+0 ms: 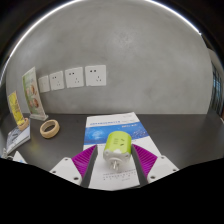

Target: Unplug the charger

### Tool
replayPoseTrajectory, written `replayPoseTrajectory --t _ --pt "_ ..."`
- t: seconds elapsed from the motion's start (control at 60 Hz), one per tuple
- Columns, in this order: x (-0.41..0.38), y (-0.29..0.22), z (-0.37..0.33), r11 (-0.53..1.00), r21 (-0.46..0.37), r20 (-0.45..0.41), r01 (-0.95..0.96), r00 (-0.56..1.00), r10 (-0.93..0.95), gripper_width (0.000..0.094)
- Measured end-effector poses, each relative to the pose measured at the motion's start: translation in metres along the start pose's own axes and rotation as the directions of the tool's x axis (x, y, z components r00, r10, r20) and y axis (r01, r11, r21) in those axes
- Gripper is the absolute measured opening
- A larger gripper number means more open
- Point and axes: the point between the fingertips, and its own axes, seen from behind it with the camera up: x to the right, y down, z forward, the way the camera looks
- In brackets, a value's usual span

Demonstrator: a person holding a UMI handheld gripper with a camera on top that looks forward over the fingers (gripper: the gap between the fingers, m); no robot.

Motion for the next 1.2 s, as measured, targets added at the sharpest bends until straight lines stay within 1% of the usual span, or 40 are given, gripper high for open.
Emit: replayPoseTrajectory --t 0.067,0.167,0.217,0.417,0.55,0.733,0.85,1.017,1.133,1.2 --pt "0.000 0.004 -0.005 1.000 0.000 -0.001 -0.017 1.000 0.017 0.0702" --pt "-0.002 0.004 -0.024 0.999 0.008 -0.015 -0.033 0.999 0.033 0.0812" --pt "-0.004 0.004 -0.039 0.999 0.026 -0.020 -0.037 0.999 0.038 0.0835" --pt "-0.029 0.016 -0.131 0.997 0.074 -0.098 -0.030 0.995 0.037 0.0827" --pt "-0.074 0.045 -0.203 0.995 0.092 -0.119 -0.042 0.991 0.053 0.0825" --pt "-0.134 0.100 -0.282 0.997 0.064 -0.143 -0.037 0.989 0.045 0.0831" --pt "-0.157 0.124 -0.325 0.999 0.051 -0.152 -0.017 0.988 0.024 0.0829" --pt "-0.156 0.141 -0.365 0.996 0.067 -0.179 0.066 0.982 -0.053 0.0828" --pt "-0.129 0.149 -0.377 0.996 0.081 -0.198 0.049 0.980 -0.032 0.0828" --pt "-0.111 0.151 -0.380 0.995 0.099 -0.185 0.028 0.983 -0.009 0.0829"
